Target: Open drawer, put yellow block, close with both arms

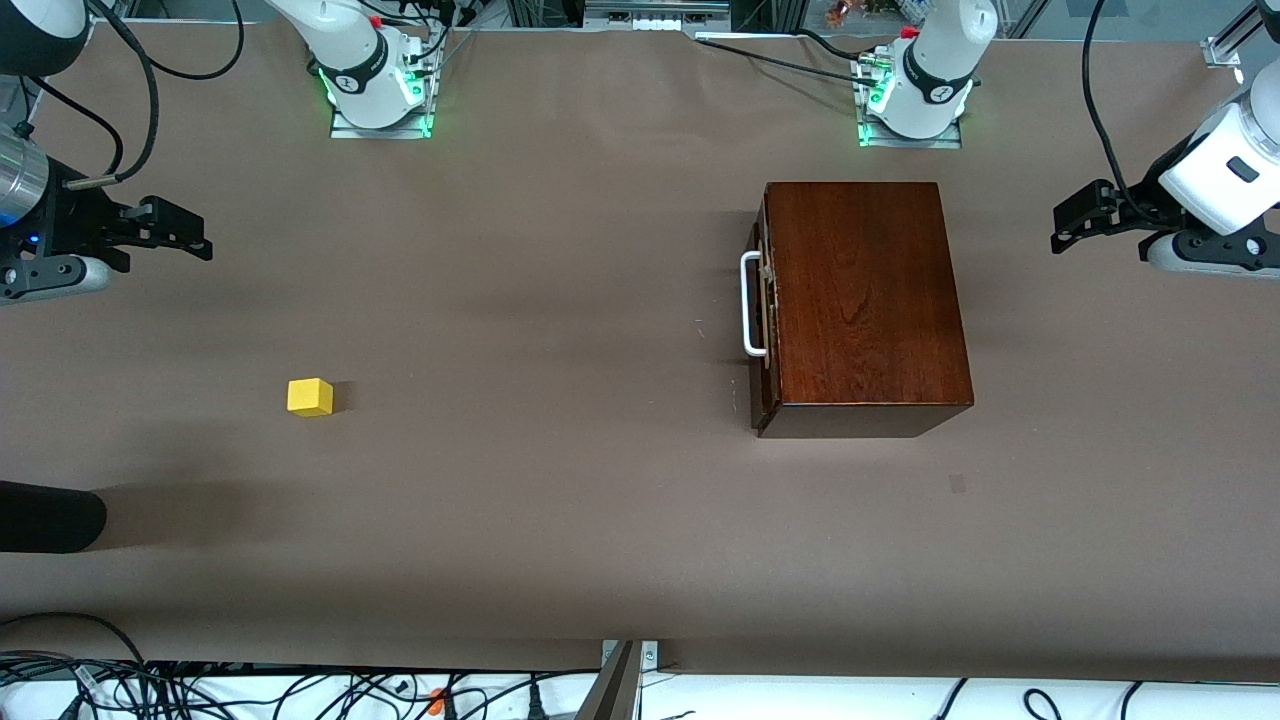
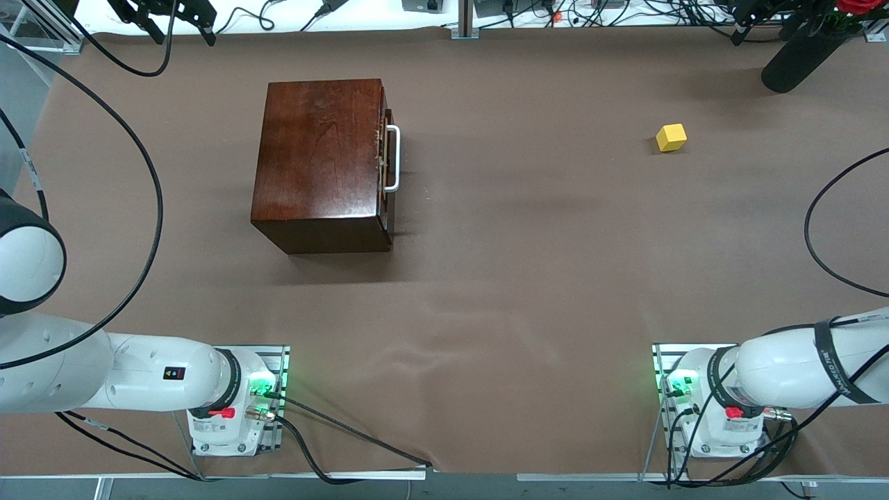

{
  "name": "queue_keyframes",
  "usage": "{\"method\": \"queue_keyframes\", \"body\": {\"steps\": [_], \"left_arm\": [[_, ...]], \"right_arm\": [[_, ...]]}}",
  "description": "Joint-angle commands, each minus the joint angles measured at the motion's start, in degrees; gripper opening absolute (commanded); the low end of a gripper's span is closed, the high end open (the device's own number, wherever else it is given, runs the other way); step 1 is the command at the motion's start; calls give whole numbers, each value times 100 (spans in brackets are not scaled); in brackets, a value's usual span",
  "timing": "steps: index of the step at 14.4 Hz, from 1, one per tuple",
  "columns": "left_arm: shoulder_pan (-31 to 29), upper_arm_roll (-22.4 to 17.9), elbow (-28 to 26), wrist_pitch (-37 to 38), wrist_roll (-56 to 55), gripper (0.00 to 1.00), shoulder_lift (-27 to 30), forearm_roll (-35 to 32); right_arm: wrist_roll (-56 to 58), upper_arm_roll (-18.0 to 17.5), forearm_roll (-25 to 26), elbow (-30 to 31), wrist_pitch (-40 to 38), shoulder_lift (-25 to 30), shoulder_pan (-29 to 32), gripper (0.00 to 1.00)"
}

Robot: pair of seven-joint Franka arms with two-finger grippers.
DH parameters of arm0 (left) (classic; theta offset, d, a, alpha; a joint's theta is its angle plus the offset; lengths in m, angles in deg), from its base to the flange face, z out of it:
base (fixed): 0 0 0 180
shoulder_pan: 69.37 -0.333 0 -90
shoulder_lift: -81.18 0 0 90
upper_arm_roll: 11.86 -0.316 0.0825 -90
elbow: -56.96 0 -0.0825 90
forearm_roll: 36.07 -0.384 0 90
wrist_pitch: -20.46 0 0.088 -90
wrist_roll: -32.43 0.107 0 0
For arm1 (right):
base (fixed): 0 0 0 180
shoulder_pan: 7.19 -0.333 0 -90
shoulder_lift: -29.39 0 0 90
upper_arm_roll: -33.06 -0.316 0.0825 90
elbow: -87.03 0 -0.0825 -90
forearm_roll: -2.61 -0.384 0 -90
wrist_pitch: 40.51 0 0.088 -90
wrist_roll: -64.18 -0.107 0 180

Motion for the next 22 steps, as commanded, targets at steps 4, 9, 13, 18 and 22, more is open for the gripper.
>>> {"method": "queue_keyframes", "body": {"steps": [4, 9, 13, 18, 22], "left_arm": [[-38, 23, 31, 71, 103, 100, 47, 51], [-38, 14, 31, 106, 77, 100, 47, 60], [-21, 14, 31, 273, 16, 100, 12, 69], [58, 58, 127, 616, -55, 100, -76, 60], [111, 173, 171, 616, 24, 100, -260, 51]], "right_arm": [[53, 1, 29, -151, -54, -68, 21, 100], [53, 1, 29, -143, -54, -59, 30, 100], [53, 9, 29, -151, -45, -59, 39, 100], [53, 18, 29, -151, -54, -68, 56, 100], [53, 18, 12, -151, -45, -68, 39, 100]]}}
